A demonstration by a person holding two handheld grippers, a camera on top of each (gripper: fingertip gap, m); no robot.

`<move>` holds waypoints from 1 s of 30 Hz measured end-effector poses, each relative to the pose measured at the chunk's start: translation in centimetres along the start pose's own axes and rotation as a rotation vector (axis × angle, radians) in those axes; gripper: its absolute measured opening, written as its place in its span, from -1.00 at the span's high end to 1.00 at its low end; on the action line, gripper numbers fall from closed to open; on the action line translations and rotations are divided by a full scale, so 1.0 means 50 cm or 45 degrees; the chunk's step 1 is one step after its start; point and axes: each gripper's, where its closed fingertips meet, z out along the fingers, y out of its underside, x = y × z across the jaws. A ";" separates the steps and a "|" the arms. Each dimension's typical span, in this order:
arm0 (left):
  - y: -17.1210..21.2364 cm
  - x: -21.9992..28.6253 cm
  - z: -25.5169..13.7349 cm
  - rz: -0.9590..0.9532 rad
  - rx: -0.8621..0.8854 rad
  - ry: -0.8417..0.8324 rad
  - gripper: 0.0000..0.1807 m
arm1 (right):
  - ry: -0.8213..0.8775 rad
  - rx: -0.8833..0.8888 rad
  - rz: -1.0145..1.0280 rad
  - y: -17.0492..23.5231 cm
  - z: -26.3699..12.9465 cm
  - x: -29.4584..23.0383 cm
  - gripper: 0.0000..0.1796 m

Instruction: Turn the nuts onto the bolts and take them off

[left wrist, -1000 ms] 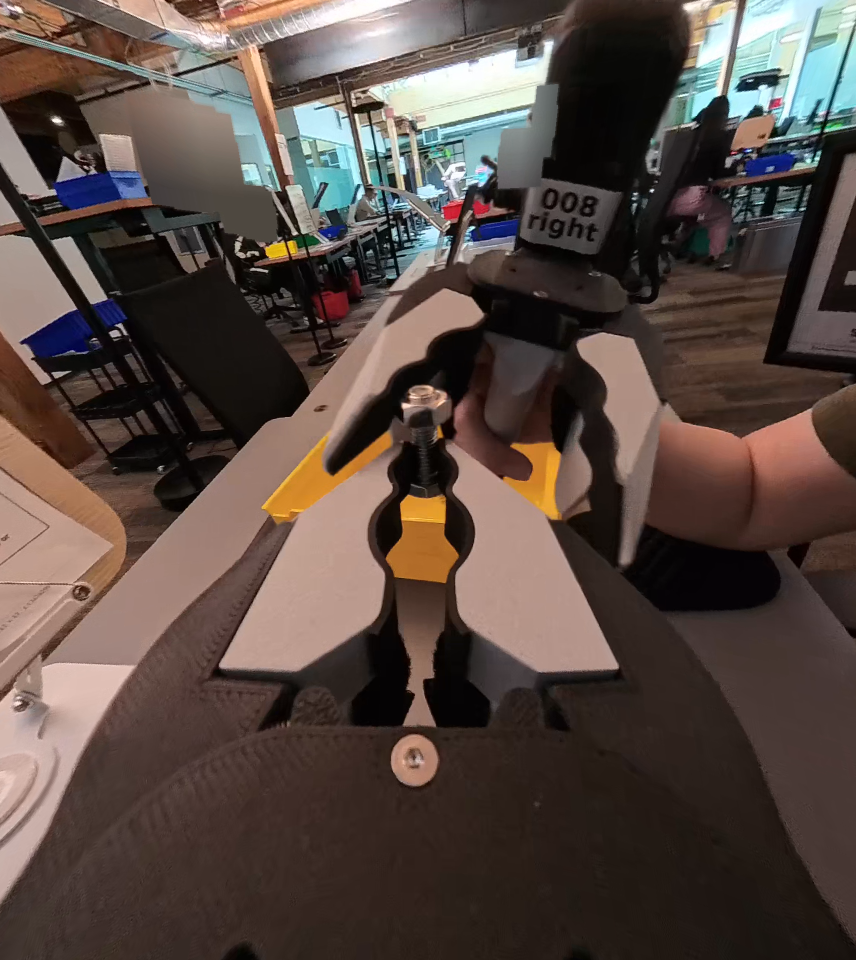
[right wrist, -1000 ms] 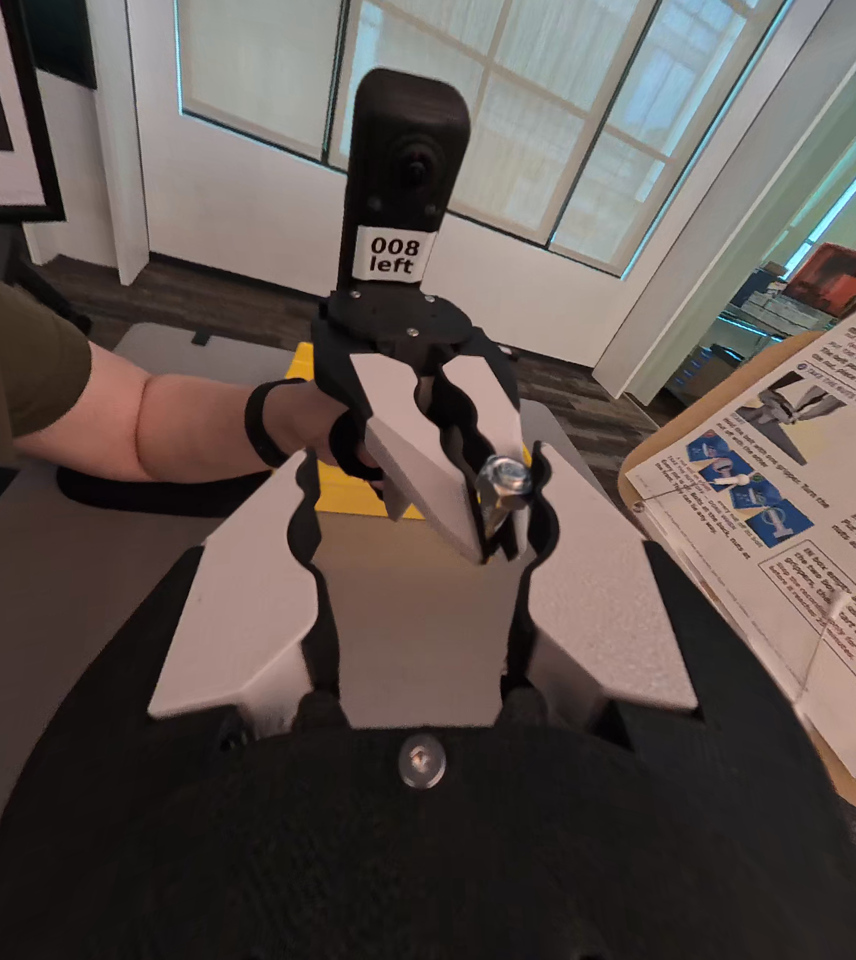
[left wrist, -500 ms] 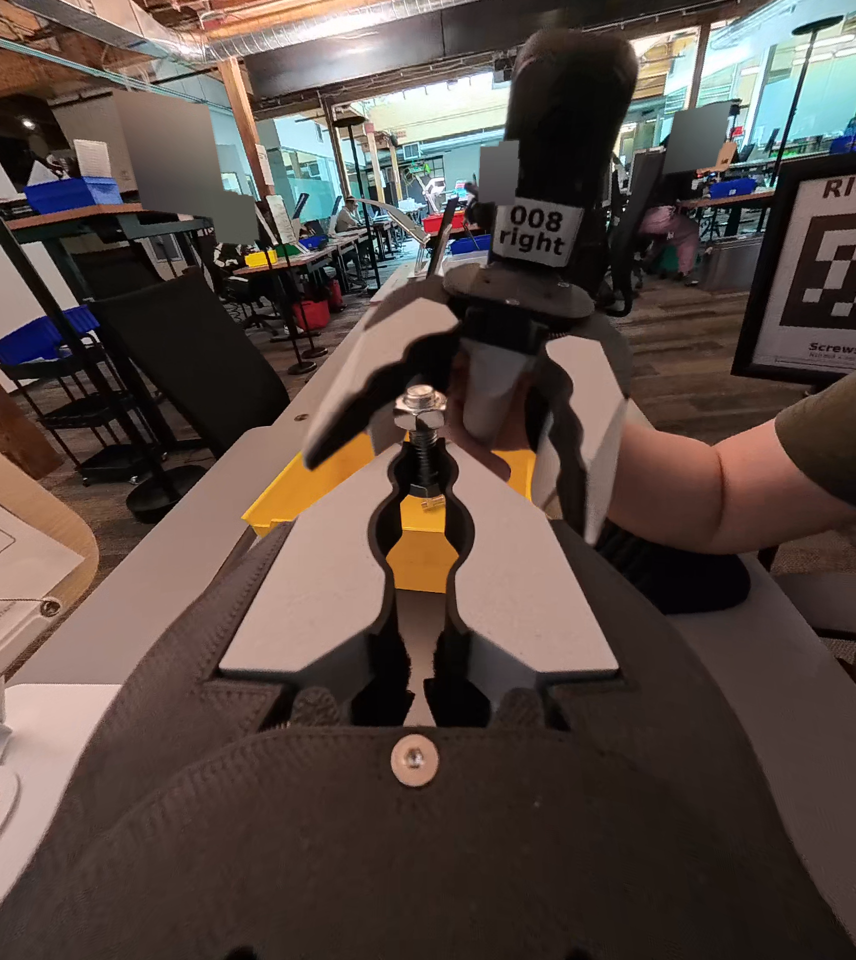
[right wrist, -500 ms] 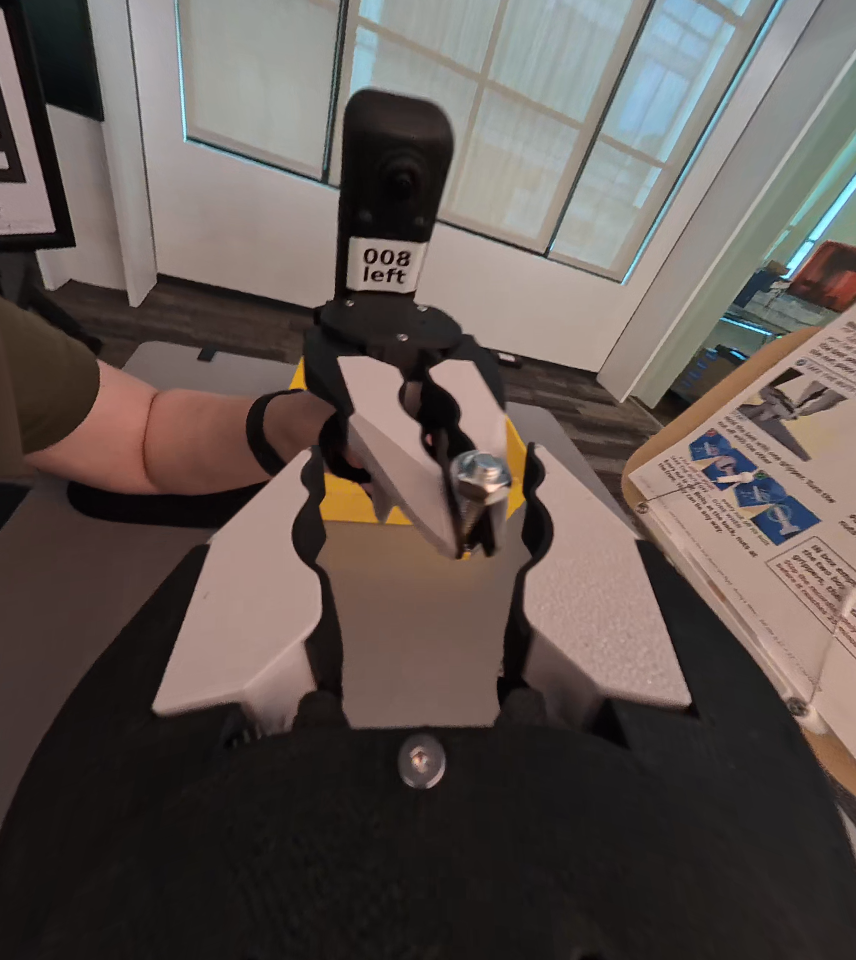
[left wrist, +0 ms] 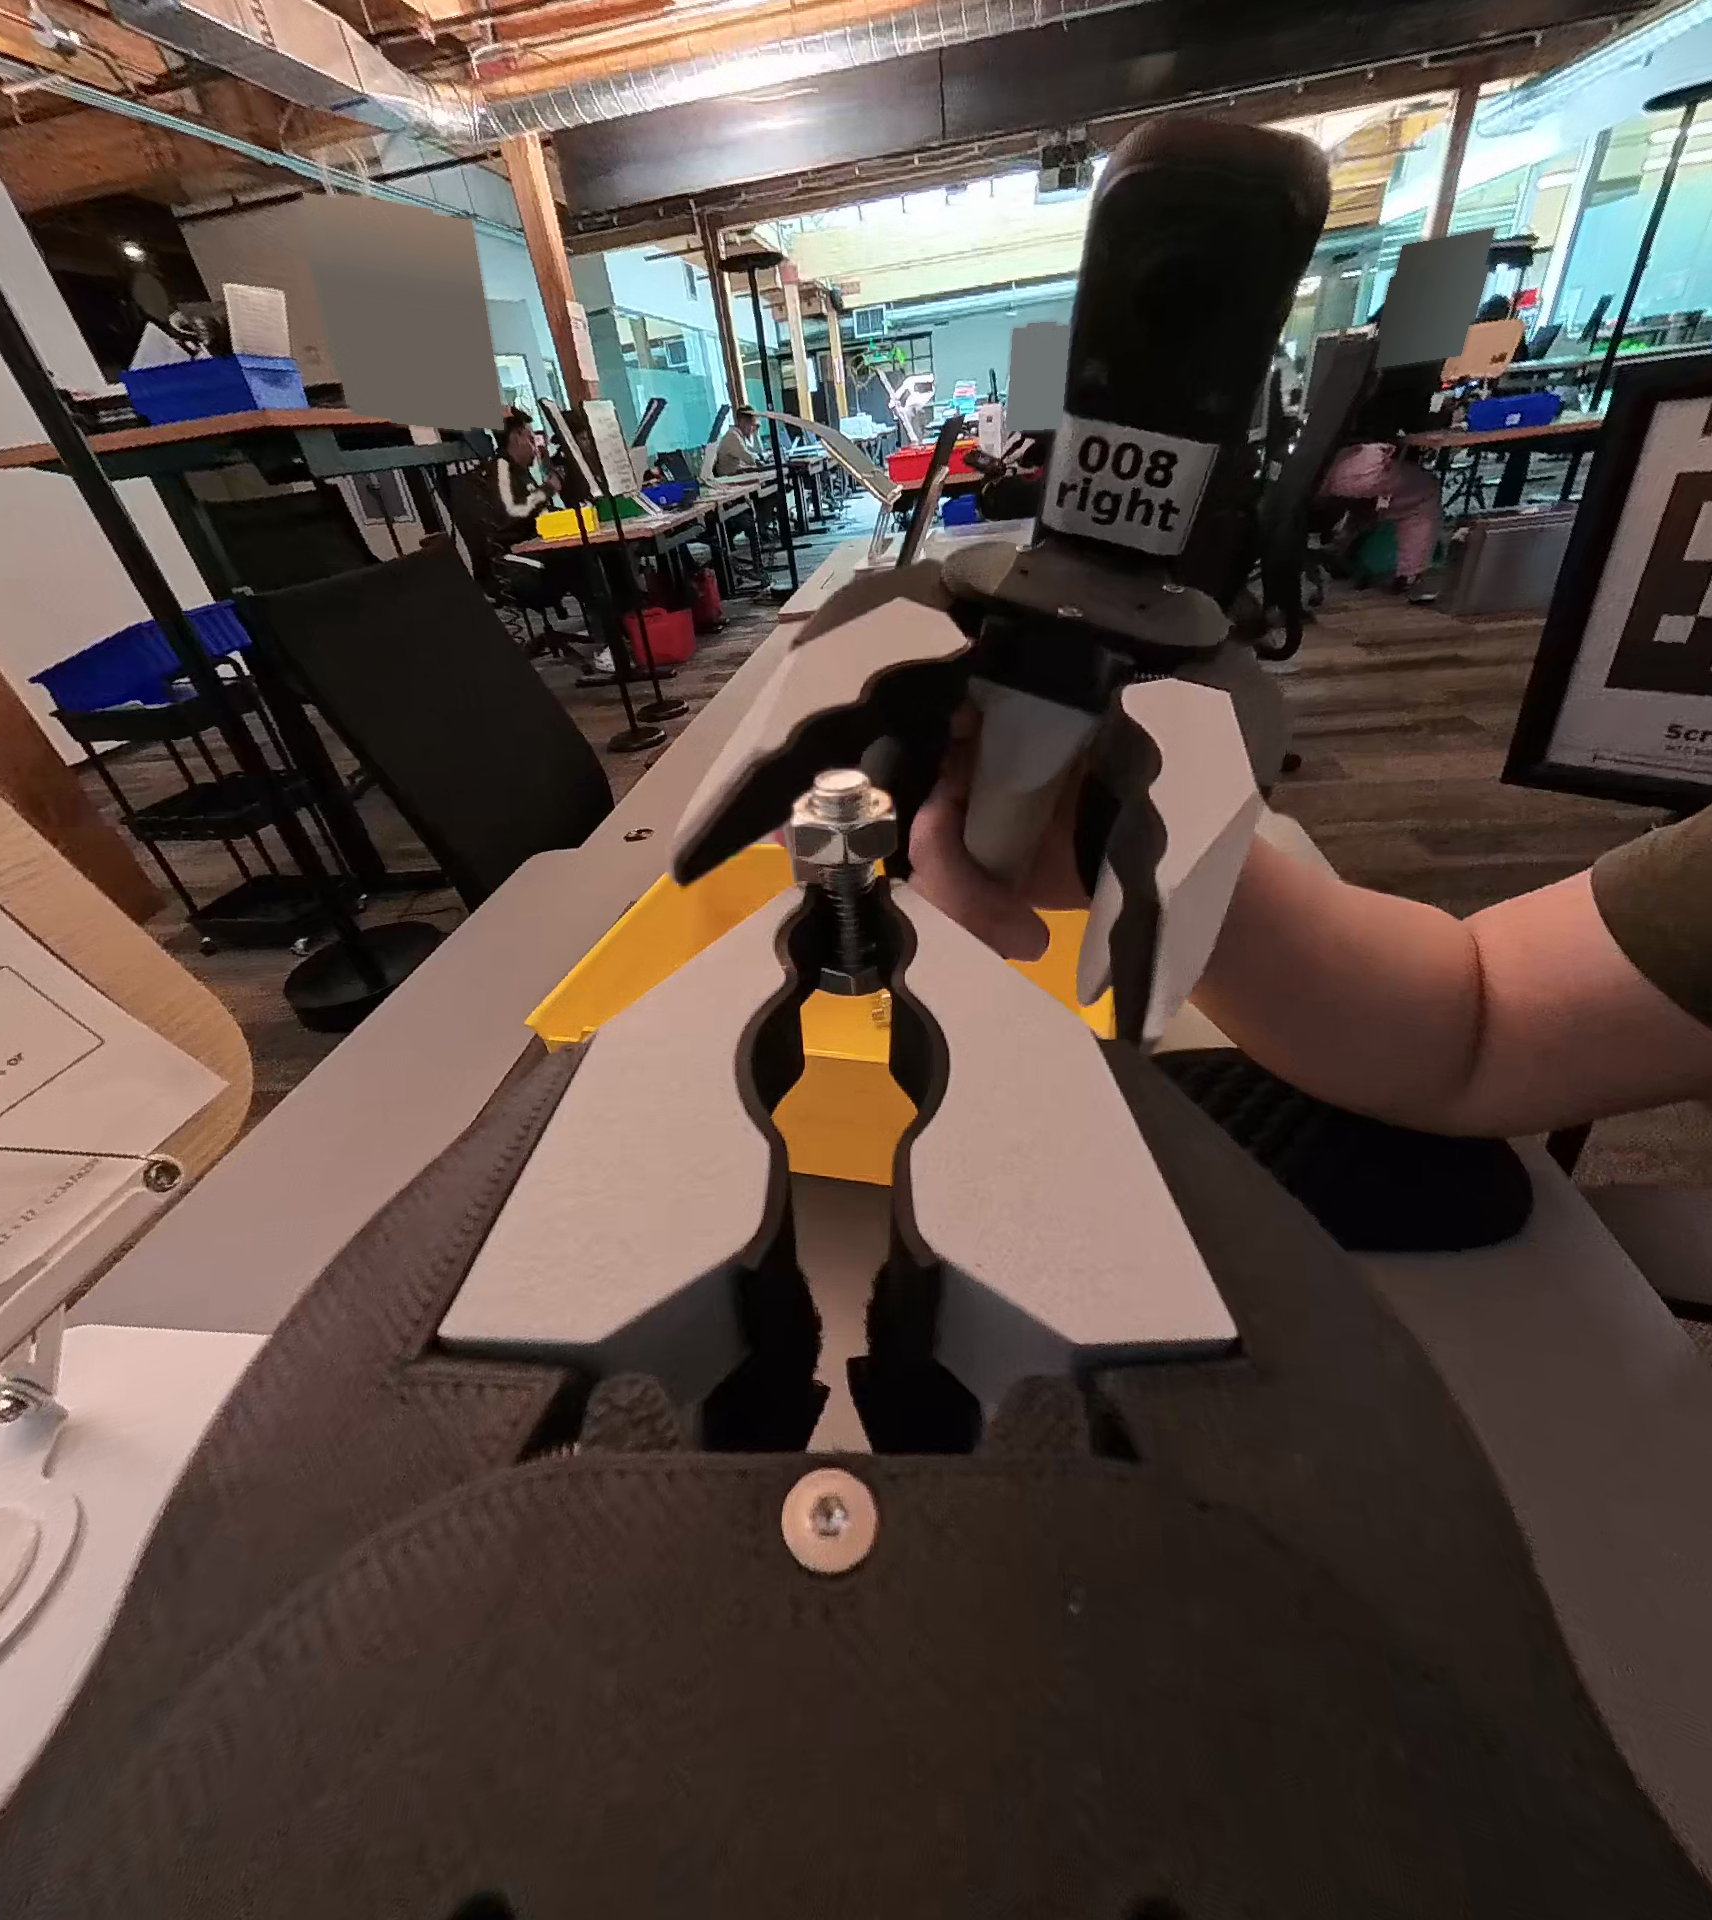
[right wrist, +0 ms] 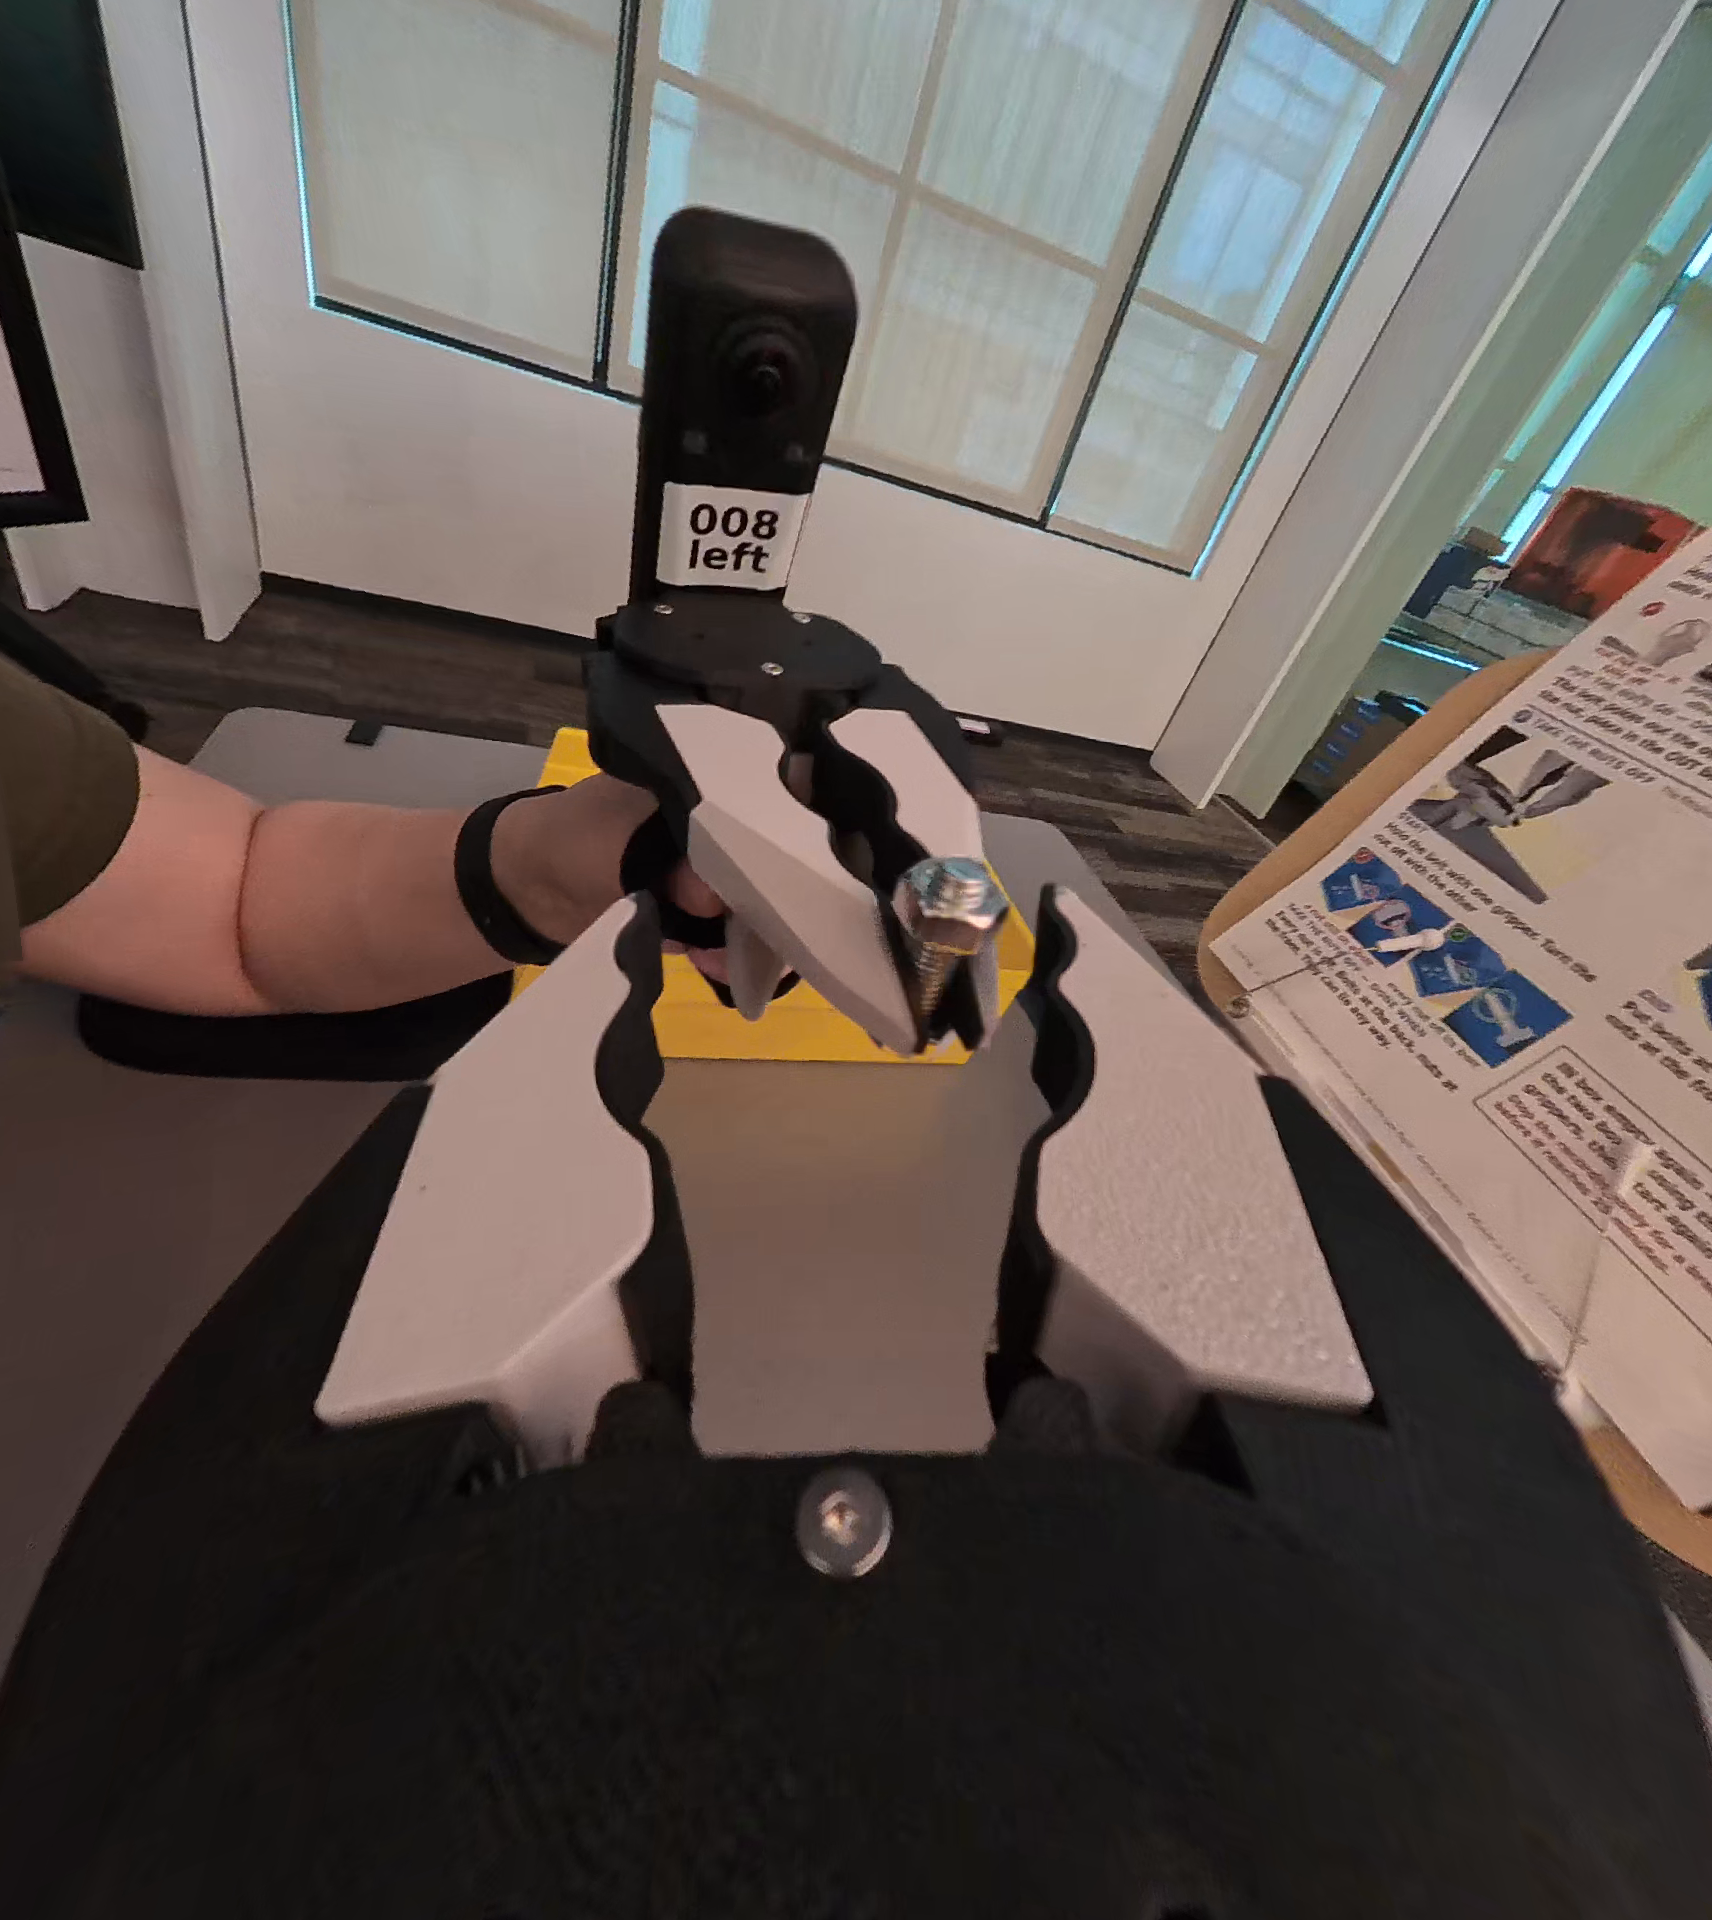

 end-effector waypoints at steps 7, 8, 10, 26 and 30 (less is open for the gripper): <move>-0.014 -0.040 -0.025 -0.075 0.052 -0.088 0.92 | 0.020 -0.007 -0.066 -0.014 -0.025 0.002 0.34; -0.015 -0.040 -0.026 -0.087 0.057 -0.075 0.92 | 0.040 0.013 -0.047 -0.019 -0.029 0.009 0.34; -0.016 -0.033 -0.024 -0.090 0.061 -0.053 0.92 | 0.050 0.039 -0.005 -0.021 -0.028 0.016 0.30; 0.003 -0.023 -0.008 -0.051 -0.008 -0.051 0.92 | 0.064 0.122 0.213 -0.030 -0.048 0.050 0.76; 0.014 -0.008 0.005 0.009 -0.056 -0.045 0.92 | 0.034 0.115 0.301 -0.016 -0.036 0.053 0.85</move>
